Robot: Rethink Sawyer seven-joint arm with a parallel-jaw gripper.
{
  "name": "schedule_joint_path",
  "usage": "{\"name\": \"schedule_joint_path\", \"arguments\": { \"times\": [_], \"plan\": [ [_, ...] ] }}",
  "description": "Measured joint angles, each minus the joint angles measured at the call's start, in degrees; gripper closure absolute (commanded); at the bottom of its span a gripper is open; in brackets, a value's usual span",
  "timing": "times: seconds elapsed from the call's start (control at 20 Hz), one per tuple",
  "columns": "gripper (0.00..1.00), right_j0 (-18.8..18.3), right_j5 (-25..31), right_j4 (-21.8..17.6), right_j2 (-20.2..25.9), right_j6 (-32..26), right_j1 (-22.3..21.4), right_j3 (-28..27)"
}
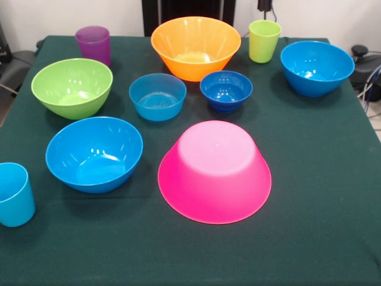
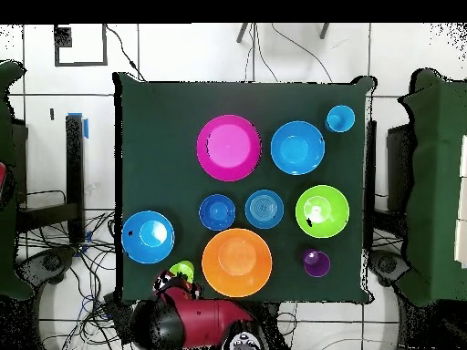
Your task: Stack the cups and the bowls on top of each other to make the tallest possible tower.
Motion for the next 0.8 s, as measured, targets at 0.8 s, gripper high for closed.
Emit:
{"name": "schedule_joint_path", "arguments": {
  "times": [0.8],
  "plan": [
    [1.0,-4.5,0.0,-9.4,0.6,0.0,5.6,-3.5]
  ]
}}
